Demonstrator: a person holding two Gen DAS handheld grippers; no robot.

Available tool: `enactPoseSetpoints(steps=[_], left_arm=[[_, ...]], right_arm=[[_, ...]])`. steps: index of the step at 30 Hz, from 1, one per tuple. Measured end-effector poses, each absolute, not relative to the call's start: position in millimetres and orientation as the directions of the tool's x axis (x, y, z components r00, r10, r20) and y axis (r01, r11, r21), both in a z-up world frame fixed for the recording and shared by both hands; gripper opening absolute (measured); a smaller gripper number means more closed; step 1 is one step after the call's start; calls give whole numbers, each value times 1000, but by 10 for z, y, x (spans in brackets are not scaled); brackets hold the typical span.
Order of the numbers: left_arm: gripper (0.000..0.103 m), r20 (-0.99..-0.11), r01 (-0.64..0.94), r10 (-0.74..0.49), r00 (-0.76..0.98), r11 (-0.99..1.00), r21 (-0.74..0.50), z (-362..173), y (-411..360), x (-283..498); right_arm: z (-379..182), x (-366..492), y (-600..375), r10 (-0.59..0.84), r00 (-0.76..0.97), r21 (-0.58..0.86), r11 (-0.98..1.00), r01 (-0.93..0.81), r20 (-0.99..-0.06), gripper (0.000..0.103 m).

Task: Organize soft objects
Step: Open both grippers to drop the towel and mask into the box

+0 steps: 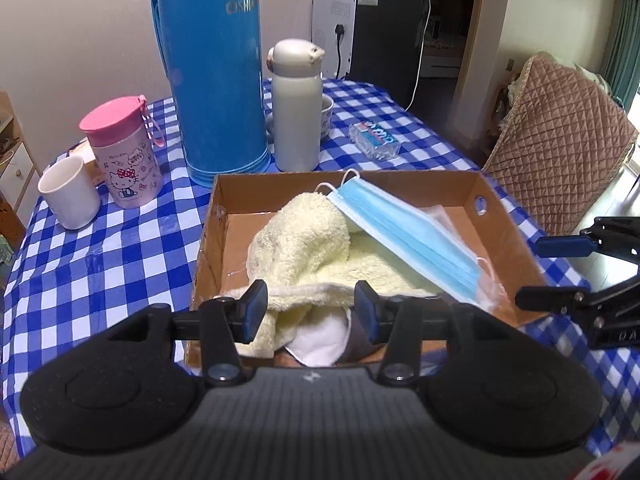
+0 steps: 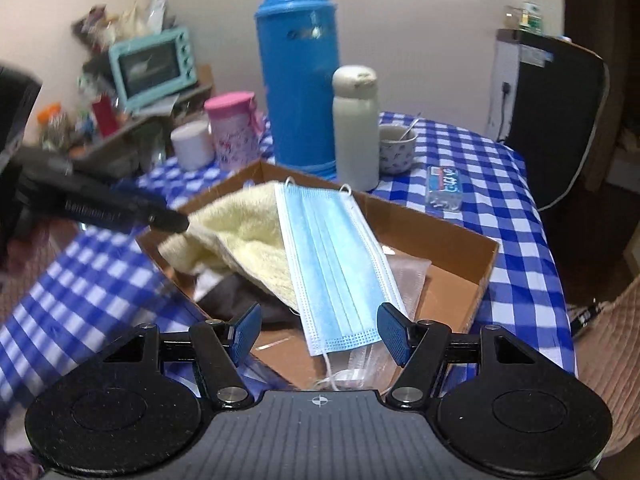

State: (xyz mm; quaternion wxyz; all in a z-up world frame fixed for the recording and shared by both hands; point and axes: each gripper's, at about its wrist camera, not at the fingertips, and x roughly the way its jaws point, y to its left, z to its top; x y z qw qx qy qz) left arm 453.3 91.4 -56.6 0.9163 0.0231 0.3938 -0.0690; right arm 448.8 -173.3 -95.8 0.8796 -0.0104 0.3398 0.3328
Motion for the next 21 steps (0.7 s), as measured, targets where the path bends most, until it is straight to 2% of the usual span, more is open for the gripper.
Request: enactPoseSetpoints(steps=[10, 17, 21], left_arm=[[45, -696, 121, -93, 712, 993, -9, -260, 912, 3917], [46, -691, 87, -49, 721, 996, 19, -90, 889, 3491], [47, -684, 81, -41, 729, 996, 27, 7, 868, 3251]], right_arm=[[-651, 4095, -2014, 600, 595, 320, 795, -515, -535, 68], [-478, 3745, -2114, 622, 592, 361, 782, -508, -513, 81], [-399, 3517, -2144, 621, 601, 378, 784, -493, -503, 84]])
